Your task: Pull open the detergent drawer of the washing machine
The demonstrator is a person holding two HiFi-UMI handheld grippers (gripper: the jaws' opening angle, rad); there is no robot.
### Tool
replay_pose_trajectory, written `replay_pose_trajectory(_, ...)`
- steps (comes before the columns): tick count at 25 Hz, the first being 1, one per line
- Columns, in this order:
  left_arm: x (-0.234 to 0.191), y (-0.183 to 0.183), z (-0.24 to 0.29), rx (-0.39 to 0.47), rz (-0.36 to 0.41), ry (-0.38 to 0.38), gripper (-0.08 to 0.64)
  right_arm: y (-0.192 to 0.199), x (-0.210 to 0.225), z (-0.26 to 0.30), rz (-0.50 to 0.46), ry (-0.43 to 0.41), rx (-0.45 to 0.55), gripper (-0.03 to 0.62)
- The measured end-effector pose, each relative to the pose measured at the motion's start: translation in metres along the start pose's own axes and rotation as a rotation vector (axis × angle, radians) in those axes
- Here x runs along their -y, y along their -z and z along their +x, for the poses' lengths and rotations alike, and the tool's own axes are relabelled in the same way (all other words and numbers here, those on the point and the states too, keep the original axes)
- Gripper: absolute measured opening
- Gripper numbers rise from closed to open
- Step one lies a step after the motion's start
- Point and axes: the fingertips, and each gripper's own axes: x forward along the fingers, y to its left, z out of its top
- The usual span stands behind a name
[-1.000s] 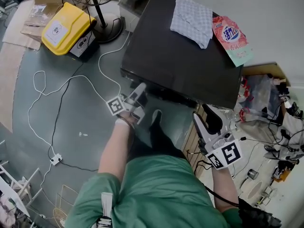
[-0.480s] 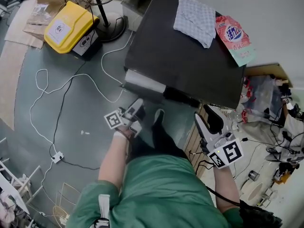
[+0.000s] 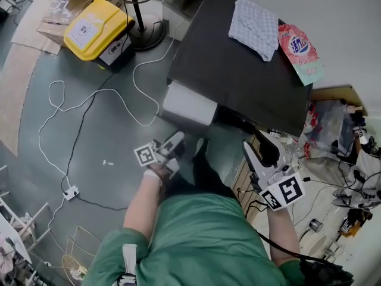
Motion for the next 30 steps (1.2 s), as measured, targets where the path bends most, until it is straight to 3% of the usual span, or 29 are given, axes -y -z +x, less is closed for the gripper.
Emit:
replay_pose_trajectory(15,0.007,0.025,-0.043,0.004,0.022,-0.041,0.299,0.005,-0.043,0.007,-0.006,-0.096,0.014,0.155)
replay_pose_trajectory(22,0.002,0.036,-0.063,-0.078,0.079,-0.158,0.296,-0.001,-0.047,0.011,-0.007,-0.12,0.036,0.155)
replay_pose_trajectory(26,0.012,0.033,-0.079,-0.144,0.193,-0.232,0.295,-0.007,-0.046,0.013,-0.007,-0.105,0.06,0.155)
replay_pose_trajectory(30,0.048,0.028,-0.085,-0.297,0.462,-0.331,0.284,-0.022,-0.034,0.014,0.003,-0.047,0.104,0.155)
